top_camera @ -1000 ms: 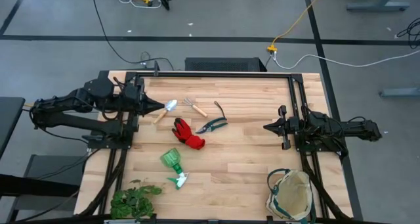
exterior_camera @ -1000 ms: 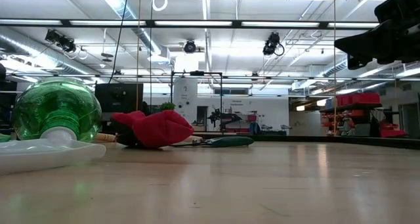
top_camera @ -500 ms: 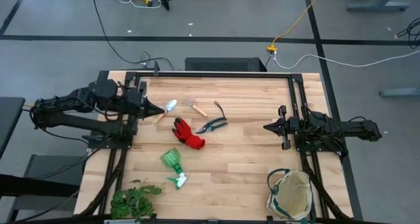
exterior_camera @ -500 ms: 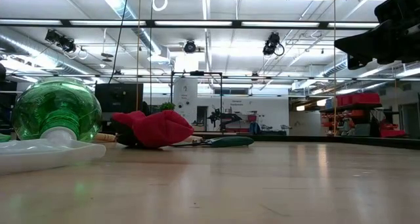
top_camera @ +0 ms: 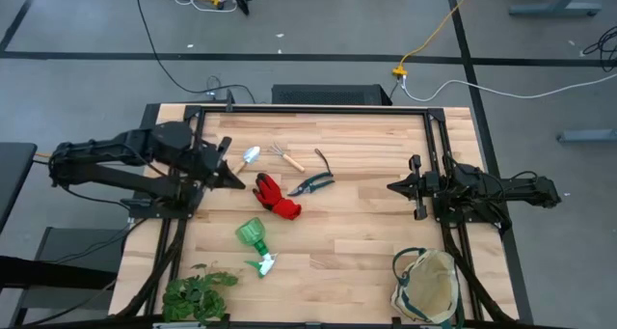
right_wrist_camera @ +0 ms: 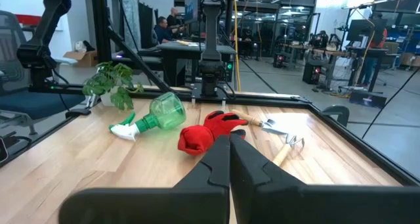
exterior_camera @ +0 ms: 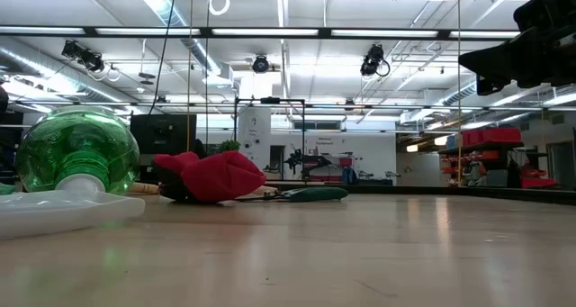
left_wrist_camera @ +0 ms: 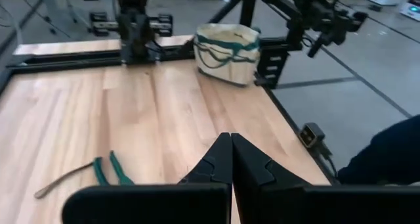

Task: Pick & Place Garden tools in Gardening bag
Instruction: Put the green spray into the gardening bag

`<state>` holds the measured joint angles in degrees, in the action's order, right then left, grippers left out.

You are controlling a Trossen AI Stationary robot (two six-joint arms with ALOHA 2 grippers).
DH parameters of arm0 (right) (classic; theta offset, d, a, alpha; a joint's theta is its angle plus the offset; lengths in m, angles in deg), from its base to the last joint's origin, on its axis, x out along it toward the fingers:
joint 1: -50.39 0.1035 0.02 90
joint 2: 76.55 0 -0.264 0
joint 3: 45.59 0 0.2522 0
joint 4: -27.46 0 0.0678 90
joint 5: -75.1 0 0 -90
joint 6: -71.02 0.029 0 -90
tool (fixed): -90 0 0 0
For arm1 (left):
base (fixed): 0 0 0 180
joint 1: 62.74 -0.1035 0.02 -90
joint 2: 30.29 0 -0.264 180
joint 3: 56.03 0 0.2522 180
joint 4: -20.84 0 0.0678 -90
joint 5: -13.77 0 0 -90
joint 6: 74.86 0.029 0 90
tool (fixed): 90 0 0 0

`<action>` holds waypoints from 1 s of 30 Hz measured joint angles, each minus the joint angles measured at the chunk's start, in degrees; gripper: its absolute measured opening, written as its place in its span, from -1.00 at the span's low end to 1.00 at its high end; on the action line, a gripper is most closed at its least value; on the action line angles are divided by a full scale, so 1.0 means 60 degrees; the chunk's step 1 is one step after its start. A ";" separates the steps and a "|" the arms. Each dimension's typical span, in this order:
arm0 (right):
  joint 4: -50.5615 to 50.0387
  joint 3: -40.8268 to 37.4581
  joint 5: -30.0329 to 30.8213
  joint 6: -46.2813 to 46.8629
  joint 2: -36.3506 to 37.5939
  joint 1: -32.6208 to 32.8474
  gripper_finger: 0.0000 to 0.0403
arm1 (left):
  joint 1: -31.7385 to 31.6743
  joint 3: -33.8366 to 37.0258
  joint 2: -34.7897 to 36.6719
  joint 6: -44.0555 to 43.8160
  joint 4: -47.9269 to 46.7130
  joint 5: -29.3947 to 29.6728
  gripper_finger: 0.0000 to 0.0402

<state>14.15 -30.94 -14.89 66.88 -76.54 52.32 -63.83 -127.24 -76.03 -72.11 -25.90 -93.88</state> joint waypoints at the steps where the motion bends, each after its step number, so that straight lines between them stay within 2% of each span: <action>1: 0.0000 0.0000 -0.0004 0.0000 0.0000 0.0000 -0.99 | 0.0103 0.0000 -0.0021 0.0013 -0.0004 0.0002 -1.00; 10: 0.0000 0.0004 0.0000 -0.0004 0.0000 0.0000 -0.99 | 0.1669 0.0000 -0.0246 0.0417 0.0000 0.0873 -1.00; 22: -0.0002 0.0002 -0.0002 0.0000 0.0000 -0.0002 -0.99 | 0.3793 0.0000 -0.0744 0.0730 0.0015 0.0932 -0.99; 30: 0.0000 0.0004 -0.0003 -0.0004 0.0000 0.0000 -0.99 | 0.5041 0.0000 -0.1688 0.0661 0.0008 0.0932 -0.99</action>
<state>14.15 -30.92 -14.91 66.85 -76.54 52.32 -33.59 -127.24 -86.16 -68.14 -25.85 -88.29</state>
